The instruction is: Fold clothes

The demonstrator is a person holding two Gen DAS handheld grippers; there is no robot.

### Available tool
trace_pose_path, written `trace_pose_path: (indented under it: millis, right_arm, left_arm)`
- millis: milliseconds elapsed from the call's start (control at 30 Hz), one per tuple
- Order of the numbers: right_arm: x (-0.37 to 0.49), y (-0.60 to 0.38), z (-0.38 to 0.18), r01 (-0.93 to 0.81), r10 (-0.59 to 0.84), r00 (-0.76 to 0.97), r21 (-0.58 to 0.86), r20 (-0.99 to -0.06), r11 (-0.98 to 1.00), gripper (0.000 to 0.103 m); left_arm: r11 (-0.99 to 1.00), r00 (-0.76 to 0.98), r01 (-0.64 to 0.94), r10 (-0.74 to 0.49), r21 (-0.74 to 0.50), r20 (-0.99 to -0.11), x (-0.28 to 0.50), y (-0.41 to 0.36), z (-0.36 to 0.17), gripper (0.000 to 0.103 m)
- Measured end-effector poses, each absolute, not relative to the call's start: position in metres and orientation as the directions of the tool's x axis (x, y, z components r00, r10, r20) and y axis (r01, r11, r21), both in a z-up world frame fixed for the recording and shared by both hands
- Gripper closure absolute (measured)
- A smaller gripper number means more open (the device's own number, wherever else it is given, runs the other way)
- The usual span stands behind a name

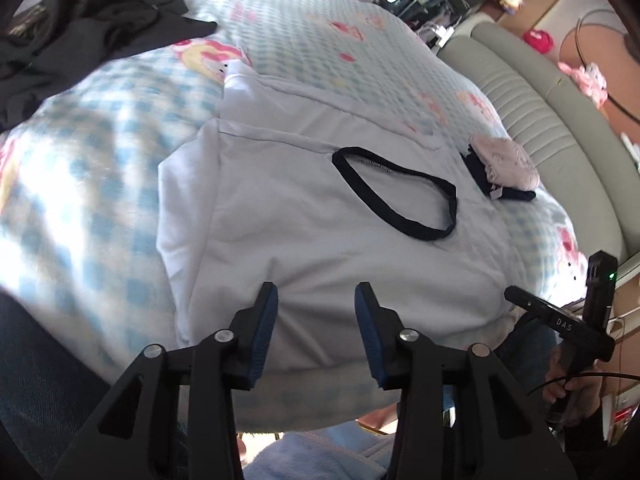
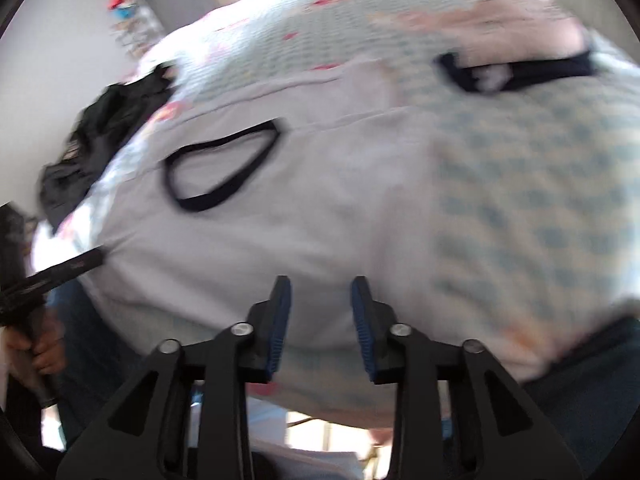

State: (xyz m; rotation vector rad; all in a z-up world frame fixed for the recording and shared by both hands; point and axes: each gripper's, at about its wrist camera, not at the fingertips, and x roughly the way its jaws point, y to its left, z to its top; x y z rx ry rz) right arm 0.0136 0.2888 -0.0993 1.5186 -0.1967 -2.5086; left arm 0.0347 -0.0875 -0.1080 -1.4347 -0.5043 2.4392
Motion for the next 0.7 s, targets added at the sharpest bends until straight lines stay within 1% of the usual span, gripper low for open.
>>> trace_pose_path:
  millis: [67, 133, 167, 233, 300, 367, 400, 433, 533, 633, 667, 700]
  right_arm:
    - [0.013, 0.299, -0.104, 0.083, -0.261, -0.433, 0.250, -0.863, -0.965, 0.067]
    - [0.007, 0.304, -0.112, 0.066, -0.240, -0.404, 0.234, -0.883, -0.970, 0.070]
    - [0.006, 0.307, -0.114, 0.068, -0.235, -0.400, 0.227, -0.886, -0.972, 0.074]
    - [0.006, 0.313, -0.112, 0.062, -0.210, -0.407, 0.203, -0.889, -0.977, 0.074]
    - [0.007, 0.321, -0.107, 0.033, -0.167, -0.425, 0.169, -0.890, -0.985, 0.067]
    - [0.006, 0.328, -0.106, 0.016, -0.183, -0.427, 0.195, -0.886, -0.981, 0.064]
    - [0.006, 0.331, -0.106, 0.009, -0.195, -0.426, 0.212, -0.883, -0.977, 0.061]
    - [0.005, 0.332, -0.111, 0.001, -0.211, -0.410, 0.231, -0.887, -0.973, 0.060]
    - [0.005, 0.331, -0.126, -0.028, -0.203, -0.381, 0.231, -0.902, -0.973, 0.060]
    - [0.007, 0.334, -0.128, -0.055, -0.172, -0.378, 0.207, -0.910, -0.977, 0.060]
    - [0.008, 0.336, -0.125, -0.063, -0.157, -0.382, 0.196, -0.910, -0.979, 0.059]
    - [0.010, 0.337, -0.120, -0.066, -0.127, -0.396, 0.166, -0.909, -0.984, 0.056]
  left_arm:
    - [-0.917, -0.470, -0.060, 0.375, -0.395, -0.799, 0.035, -0.087, -0.110, 0.059]
    - [-0.922, -0.488, -0.026, 0.349, -0.386, -0.800, 0.033, -0.099, -0.108, 0.059]
    - [-0.920, -0.502, -0.010, 0.344, -0.393, -0.793, 0.033, -0.107, -0.104, 0.059]
    - [-0.909, -0.535, 0.018, 0.343, -0.416, -0.772, 0.033, -0.124, -0.094, 0.058]
    - [-0.923, -0.519, 0.028, 0.314, -0.383, -0.795, 0.031, -0.123, -0.096, 0.058]
    - [-0.940, -0.494, 0.034, 0.279, -0.339, -0.823, 0.028, -0.119, -0.099, 0.057]
    - [-0.948, -0.482, 0.037, 0.260, -0.316, -0.837, 0.027, -0.116, -0.101, 0.056]
    - [-0.955, -0.469, 0.039, 0.242, -0.293, -0.850, 0.026, -0.114, -0.103, 0.056]
    - [-0.974, -0.429, 0.043, 0.184, -0.224, -0.884, 0.022, -0.107, -0.108, 0.056]
    - [-0.976, -0.451, 0.093, 0.137, -0.199, -0.882, 0.024, -0.121, -0.099, 0.054]
    - [-0.977, -0.464, 0.103, 0.120, -0.188, -0.878, 0.026, -0.125, -0.095, 0.054]
    - [-0.977, -0.477, 0.114, 0.103, -0.178, -0.873, 0.028, -0.130, -0.090, 0.054]
